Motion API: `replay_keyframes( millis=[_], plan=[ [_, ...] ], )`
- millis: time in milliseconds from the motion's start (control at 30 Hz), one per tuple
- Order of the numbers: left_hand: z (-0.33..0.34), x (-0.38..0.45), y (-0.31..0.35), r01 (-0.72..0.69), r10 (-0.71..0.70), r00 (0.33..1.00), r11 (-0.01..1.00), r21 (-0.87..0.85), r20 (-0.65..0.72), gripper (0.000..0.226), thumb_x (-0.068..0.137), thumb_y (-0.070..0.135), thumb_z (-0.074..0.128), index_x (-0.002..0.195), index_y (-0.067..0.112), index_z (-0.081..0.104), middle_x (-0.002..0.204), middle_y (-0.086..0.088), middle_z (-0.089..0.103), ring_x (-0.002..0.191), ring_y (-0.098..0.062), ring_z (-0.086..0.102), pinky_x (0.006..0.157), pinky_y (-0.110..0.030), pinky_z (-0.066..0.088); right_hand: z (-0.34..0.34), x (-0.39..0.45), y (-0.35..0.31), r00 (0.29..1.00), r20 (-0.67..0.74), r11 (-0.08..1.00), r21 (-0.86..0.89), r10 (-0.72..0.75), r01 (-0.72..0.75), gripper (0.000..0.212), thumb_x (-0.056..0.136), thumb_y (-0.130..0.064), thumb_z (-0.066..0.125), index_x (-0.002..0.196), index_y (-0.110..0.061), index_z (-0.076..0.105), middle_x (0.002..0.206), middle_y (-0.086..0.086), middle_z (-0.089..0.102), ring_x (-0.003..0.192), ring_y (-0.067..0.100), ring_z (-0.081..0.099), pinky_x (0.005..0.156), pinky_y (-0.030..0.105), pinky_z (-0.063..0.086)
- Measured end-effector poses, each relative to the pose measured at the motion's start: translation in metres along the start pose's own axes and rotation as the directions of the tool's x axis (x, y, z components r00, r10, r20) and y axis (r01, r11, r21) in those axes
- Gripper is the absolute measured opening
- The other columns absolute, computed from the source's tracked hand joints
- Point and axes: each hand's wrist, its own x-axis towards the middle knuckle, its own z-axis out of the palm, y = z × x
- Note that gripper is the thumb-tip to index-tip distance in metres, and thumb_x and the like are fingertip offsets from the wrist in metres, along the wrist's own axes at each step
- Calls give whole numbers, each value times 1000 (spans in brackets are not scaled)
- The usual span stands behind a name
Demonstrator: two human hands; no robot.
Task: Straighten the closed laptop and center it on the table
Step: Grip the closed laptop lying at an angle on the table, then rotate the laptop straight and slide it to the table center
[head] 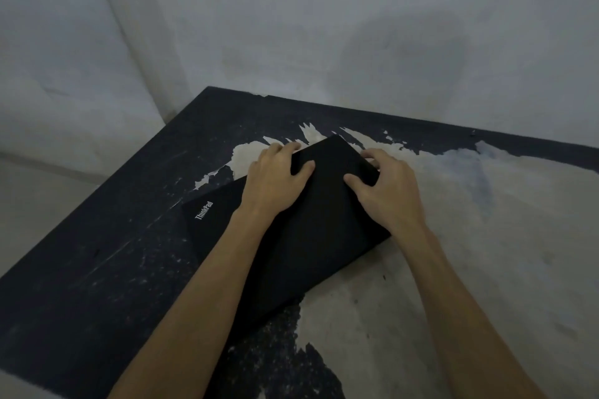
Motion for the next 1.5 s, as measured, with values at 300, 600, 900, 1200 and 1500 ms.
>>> replay_keyframes(
  millis=[300, 600, 900, 1200, 1500],
  plan=[
    [6, 30, 8, 107, -106, 994, 992, 68, -20, 56, 102, 59, 46, 87, 9, 66, 83, -6, 69, 76, -27, 66, 63, -37, 46, -4, 3, -2, 999, -23, 999, -20, -45, 45, 50, 87, -37, 76, 132, -23, 62, 125, 1, 69, 120, 22, 58, 93, 34, 45],
    [-10, 40, -3, 189, -190, 980, 982, -17, -54, 57, 98, 69, 46, 91, 19, 73, 68, 10, 60, 58, 0, 48, 49, -24, 29, -10, 9, 1, 998, 29, 990, -134, 57, -52, 61, 85, -67, 61, 130, -26, 60, 120, -1, 70, 90, 15, 60, 63, 28, 40],
    [-16, 43, -2, 257, -258, 966, 962, -89, 6, 65, 98, 69, 47, 84, 11, 73, 74, -2, 69, 58, -9, 53, 50, -28, 29, -18, 18, 14, 987, 63, 976, 151, 147, -155, 36, 91, -59, 62, 83, -25, 72, 80, -8, 68, 70, 0, 57, 56, 16, 37],
    [-17, 46, 12, 283, -239, 949, 932, -227, 204, 77, 101, 67, 41, 77, -1, 69, 69, -2, 70, 59, -15, 64, 52, -26, 33, -38, 27, 31, 958, -64, 889, 395, 279, -233, 37, 77, -57, 77, 65, -22, 75, 68, -10, 73, 70, 3, 68, 62, 24, 48],
    [-25, 45, 21, 360, -322, 931, 744, -563, 170, 69, 109, 53, 37, 104, -8, 70, 97, -13, 72, 99, -35, 70, 80, -41, 52, -43, 30, 19, 949, -97, 728, 666, 301, -163, 12, 89, -40, 73, 92, -28, 70, 93, -5, 75, 88, 12, 72, 82, 39, 60]
  ],
)
